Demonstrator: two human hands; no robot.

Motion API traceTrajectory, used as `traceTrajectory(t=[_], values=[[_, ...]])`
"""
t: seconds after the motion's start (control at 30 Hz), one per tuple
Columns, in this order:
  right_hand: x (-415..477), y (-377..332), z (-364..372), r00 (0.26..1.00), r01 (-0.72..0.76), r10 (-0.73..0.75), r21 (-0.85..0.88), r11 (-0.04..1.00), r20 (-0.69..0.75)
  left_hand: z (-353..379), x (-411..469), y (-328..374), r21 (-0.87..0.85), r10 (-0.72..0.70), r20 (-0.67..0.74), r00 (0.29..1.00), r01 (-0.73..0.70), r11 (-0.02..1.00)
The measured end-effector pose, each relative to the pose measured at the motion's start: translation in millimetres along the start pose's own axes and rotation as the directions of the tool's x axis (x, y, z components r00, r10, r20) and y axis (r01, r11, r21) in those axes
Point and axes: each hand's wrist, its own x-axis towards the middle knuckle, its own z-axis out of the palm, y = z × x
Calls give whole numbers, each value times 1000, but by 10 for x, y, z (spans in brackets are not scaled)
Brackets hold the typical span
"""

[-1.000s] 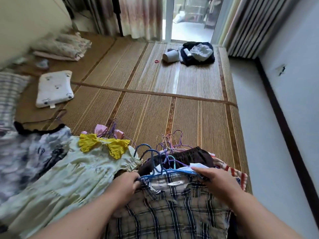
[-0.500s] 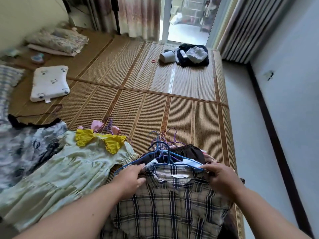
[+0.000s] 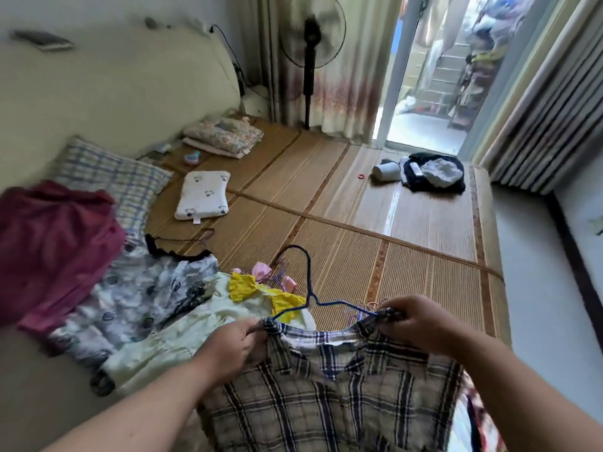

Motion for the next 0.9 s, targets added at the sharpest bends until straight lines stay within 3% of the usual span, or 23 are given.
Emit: traceTrajectory(t=[0.17, 0.3, 0.43, 0.8, 0.9], values=[[315, -904, 242, 990, 140, -140, 13, 990, -8, -785, -409, -362, -120, -110, -230, 967, 84, 989], [550, -1787, 655, 972, 235, -236, 44, 971, 25, -1571, -860, -852, -96, -178, -364, 914, 153, 984], [818, -2800, 1238, 926, 377, -377, -34, 926, -8, -2451, -1345, -1416, -22, -187, -528, 829, 207, 978], [1823, -5222, 3022, 853, 510, -521, -147, 848, -46, -4692, -2338, -2915, 43, -244, -669, 702, 365, 930], [2123, -5640, 3294, 852, 506, -521, -161, 847, -61, -5120, -2304, -3200, 56, -279, -733, 620, 464, 884]])
